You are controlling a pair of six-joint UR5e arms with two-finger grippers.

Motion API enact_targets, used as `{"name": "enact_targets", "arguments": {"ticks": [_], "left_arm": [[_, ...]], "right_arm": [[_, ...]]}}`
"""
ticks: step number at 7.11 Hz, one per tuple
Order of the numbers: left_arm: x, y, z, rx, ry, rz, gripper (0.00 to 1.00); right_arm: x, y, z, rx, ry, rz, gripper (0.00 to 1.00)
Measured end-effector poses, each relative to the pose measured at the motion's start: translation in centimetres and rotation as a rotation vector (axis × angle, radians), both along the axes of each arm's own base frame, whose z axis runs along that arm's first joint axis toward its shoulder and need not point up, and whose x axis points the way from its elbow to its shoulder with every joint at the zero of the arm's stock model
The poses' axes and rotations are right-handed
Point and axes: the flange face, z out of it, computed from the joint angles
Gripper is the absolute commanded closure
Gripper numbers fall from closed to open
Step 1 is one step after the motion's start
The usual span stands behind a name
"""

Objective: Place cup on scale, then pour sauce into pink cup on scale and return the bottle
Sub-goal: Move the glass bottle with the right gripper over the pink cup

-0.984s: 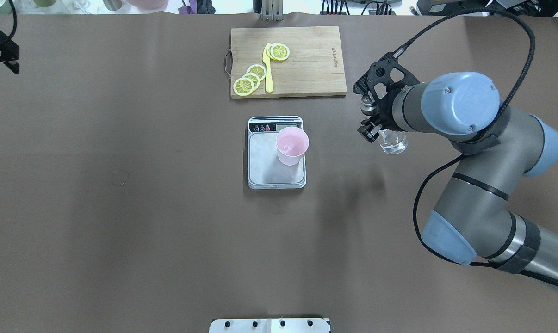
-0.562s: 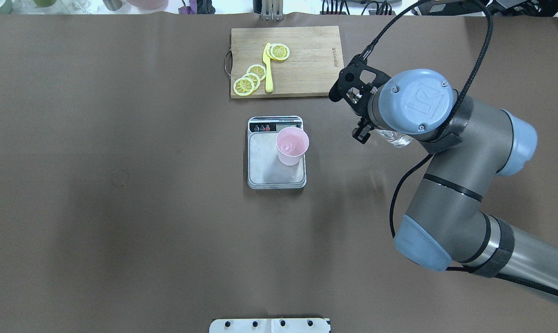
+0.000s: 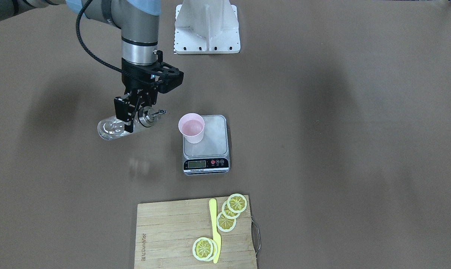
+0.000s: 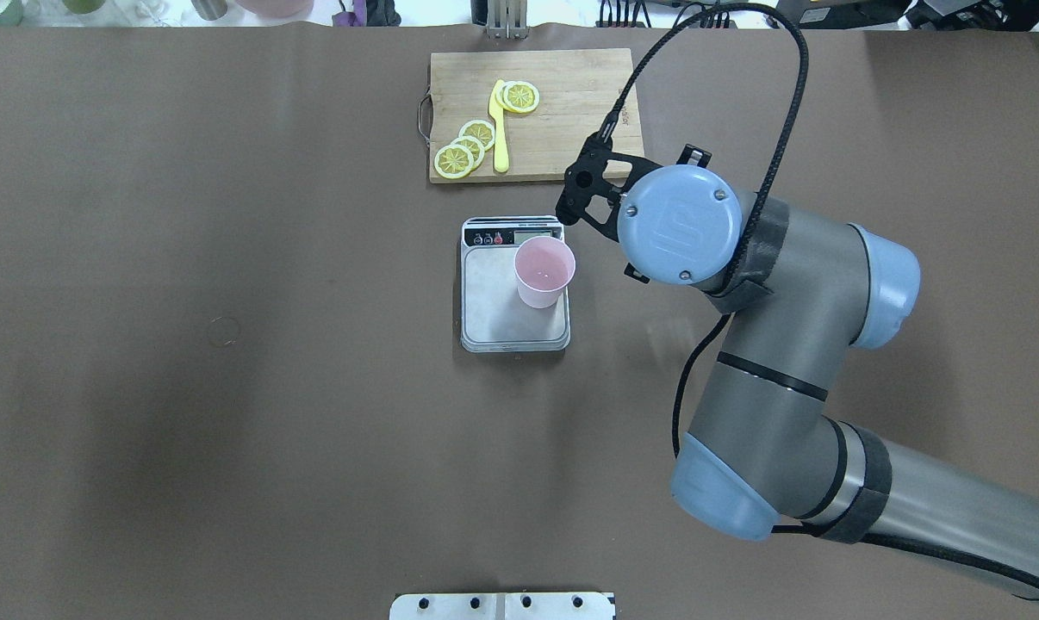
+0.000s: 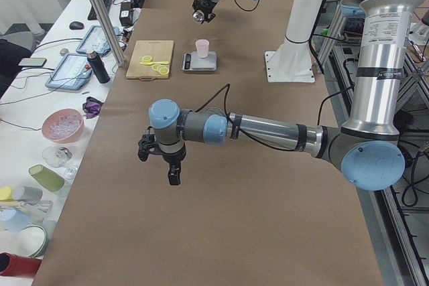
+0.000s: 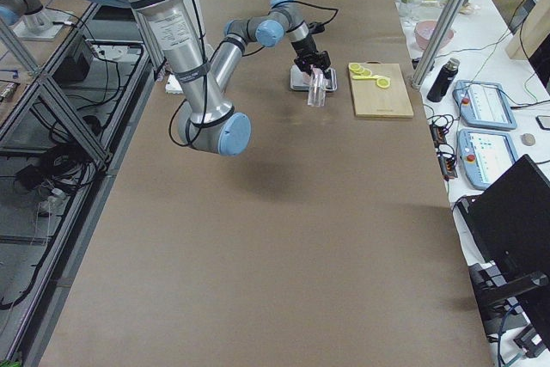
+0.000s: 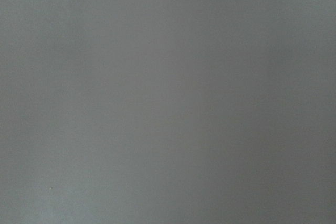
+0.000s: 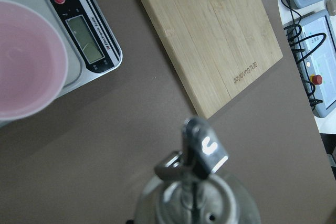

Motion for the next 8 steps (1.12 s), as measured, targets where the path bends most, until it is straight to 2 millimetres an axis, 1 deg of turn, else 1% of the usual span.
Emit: {"name": "enact_targets", "arguments": {"ticks": [1, 2, 3, 4, 5, 6, 8], "left_arm": [[-0.2, 1.7, 1.4, 0.02, 0.002, 0.004, 0.01], [-0.3, 3.1, 2.7, 0.043, 0.004, 0.007, 0.01], [-0.4, 4.1, 3.5, 0.055, 0.005, 0.01, 0.01], [-0.5, 4.5, 3.7, 0.057, 0.006, 0.01, 0.01], [-0.5, 4.8, 3.8, 0.054, 0.019, 0.009, 0.01], [-0.5, 5.1, 3.8, 0.046, 0.046, 0.007, 0.01], [-0.8, 5.5, 3.8, 0.04, 0.072, 0.0, 0.01]], "right_arm": [[-0.9, -0.3, -0.8, 0.009, 0.04, -0.017, 1.0], [-1.6, -0.6, -1.0, 0.008, 0.067, -0.028, 1.0], [-2.5, -1.2, -0.5, -0.001, 0.095, -0.033, 1.0], [-3.5, -1.8, -0.1, -0.015, 0.121, -0.035, 1.0], [-4.4, -2.4, -0.3, -0.034, 0.154, -0.036, 1.0], [-5.0, -2.7, -0.9, -0.056, 0.189, -0.035, 1.0], [-4.9, -2.7, -1.2, -0.098, 0.247, -0.028, 1.0]]}}
